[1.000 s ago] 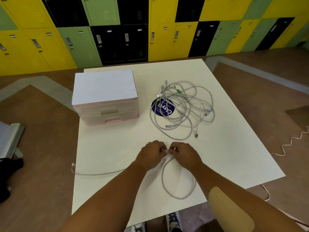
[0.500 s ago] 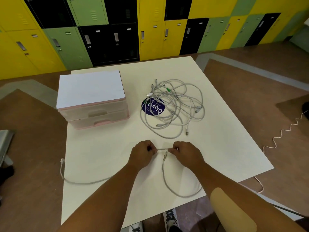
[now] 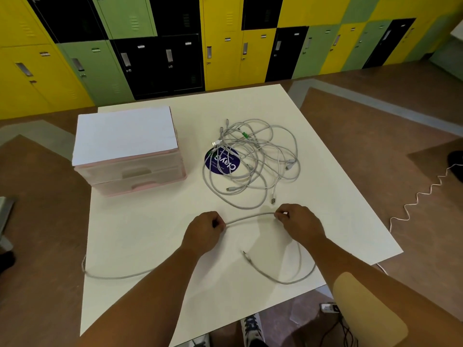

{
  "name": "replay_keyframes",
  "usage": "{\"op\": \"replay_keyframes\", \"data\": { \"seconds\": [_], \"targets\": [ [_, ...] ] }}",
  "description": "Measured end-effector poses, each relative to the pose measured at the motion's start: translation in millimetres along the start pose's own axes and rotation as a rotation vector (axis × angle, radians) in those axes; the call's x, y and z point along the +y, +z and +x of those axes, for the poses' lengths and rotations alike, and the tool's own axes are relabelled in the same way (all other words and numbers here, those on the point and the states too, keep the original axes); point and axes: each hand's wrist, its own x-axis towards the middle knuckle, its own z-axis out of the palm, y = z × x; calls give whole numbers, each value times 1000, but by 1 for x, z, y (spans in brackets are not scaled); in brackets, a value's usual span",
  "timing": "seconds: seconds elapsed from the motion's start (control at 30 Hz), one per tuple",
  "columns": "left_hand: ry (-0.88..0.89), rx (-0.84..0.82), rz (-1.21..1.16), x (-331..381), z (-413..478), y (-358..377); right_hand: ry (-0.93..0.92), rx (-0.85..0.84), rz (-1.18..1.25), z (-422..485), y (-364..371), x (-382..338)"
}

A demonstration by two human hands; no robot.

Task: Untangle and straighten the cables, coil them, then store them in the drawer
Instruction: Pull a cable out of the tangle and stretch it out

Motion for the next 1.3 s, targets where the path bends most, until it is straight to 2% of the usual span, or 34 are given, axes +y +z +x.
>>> {"op": "replay_keyframes", "data": {
  "seconds": [0.17, 0.23, 0.4, 0.53, 0.67, 0.83, 0.97, 1.17, 1.3],
  "targets": [
    [63, 21, 141, 13, 6, 1, -39, -46, 42, 7, -2, 5],
    [142, 35, 221, 22, 10, 7, -51, -76, 43, 10, -2, 8],
    [257, -38, 268, 57, 21, 38, -99, -128, 36, 20, -1, 10],
    [251, 8, 191, 77, 29, 59, -164, -176, 81, 27, -4, 12],
    [170, 69, 118, 80, 33, 69, -225, -278, 129, 34, -13, 22],
    [182, 102, 127, 79, 31, 72, -245, -384, 142, 38, -24, 32],
    [167, 112, 125, 79, 32, 74, -266, -303, 39, 43, -25, 40],
    [187, 162, 133, 78, 29, 80, -306, -197, 88, 38, -26, 53],
    [258, 119, 153, 82, 30, 82, -270, -156, 100, 36, -24, 51]
  ]
}}
